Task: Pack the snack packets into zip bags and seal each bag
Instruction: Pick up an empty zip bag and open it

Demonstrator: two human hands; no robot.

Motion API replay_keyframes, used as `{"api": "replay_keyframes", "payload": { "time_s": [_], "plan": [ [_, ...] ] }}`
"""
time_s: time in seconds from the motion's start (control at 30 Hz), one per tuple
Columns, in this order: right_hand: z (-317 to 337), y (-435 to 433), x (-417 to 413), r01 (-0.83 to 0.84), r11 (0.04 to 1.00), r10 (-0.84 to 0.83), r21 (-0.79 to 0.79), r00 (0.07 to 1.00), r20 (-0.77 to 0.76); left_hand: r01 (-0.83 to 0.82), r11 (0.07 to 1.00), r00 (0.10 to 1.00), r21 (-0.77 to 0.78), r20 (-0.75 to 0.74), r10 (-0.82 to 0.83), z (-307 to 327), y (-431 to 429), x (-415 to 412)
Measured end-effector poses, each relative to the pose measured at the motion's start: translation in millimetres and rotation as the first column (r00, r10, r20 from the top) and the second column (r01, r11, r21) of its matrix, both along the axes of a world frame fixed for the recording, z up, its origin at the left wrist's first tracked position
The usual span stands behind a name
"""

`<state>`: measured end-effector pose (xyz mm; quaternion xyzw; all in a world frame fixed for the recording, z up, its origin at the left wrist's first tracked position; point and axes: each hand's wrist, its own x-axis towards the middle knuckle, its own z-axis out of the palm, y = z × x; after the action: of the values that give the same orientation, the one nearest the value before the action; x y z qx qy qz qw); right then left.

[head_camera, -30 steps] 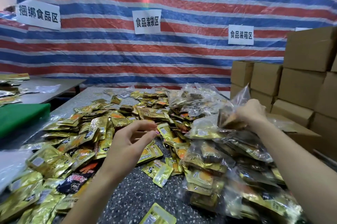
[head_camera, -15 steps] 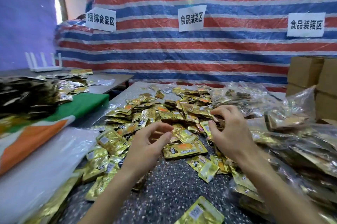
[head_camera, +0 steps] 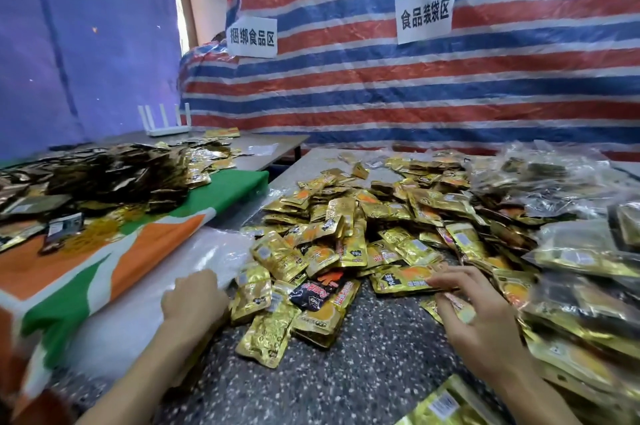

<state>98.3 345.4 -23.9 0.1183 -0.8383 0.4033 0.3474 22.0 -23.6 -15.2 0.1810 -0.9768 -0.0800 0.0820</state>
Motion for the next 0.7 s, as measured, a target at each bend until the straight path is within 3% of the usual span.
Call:
{"api": "replay_keyframes", "payload": {
  "time_s": [0.13,0.23,0.3,0.47,0.6,0.7],
  "plan": [
    [-4,5,0,-0.023,0.999,0.024,-0.031,1.000,0.020,-0.015,0.996,0.992,0.089,-0.126,0.026,3,-8,5],
    [-4,9,0,-0.024,0.997,0.025,-0.070,0.999,0.022,-0.004,0.983,0.999,0.185,-0.043,0.012,16,-14,3],
    [-4,11,1,-0.023,0.996,0.025,-0.088,0.999,0.020,-0.021,0.986,1.000,0.167,0.004,0.021,24,-15,0],
    [-4,14,2,-0.020,0.992,0.024,-0.126,0.999,0.036,-0.122,0.986,0.982,0.112,-0.130,0.137,38,-8,2],
    [-3,14,3,-0.028,0.989,0.035,-0.148,0.998,0.043,-0.075,0.988,0.996,0.132,-0.031,0.080,44,-8,7],
    [-3,14,3,-0.030,0.986,0.040,-0.165,0.998,0.056,-0.054,0.997,0.994,0.058,-0.092,0.060,54,-10,11]
  ]
}}
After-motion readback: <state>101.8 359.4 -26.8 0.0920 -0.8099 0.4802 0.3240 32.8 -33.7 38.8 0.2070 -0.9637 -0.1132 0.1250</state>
